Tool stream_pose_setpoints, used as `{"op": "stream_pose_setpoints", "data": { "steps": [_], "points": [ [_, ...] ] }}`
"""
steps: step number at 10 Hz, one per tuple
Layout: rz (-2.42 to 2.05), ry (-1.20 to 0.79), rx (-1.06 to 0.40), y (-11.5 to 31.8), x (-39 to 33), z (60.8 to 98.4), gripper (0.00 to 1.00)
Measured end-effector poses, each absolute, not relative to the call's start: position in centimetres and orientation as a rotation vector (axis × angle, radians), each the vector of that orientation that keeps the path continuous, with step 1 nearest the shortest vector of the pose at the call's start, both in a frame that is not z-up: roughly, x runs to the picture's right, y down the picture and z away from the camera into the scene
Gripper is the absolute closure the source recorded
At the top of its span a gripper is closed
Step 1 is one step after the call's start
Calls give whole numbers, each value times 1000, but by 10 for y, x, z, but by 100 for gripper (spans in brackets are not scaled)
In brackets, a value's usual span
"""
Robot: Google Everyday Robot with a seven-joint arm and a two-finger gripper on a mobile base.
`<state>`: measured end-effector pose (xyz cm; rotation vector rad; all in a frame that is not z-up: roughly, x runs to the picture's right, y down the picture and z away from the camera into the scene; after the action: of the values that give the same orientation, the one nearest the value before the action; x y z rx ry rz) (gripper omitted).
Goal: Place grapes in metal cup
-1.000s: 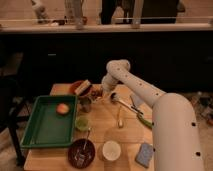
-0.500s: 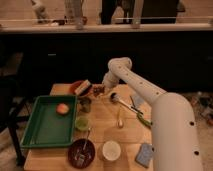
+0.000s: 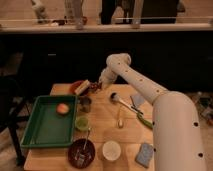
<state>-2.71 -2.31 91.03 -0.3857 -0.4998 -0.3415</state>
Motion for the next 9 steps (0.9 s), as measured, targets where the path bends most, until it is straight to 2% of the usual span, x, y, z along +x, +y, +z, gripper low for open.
{"op": "stream_pose_setpoints", "data": {
  "steps": [5,9],
  "points": [
    [-488,-590,-360,-17,-81,863,100],
    [-586,-621,-406,0,-99,852,100]
  ]
}}
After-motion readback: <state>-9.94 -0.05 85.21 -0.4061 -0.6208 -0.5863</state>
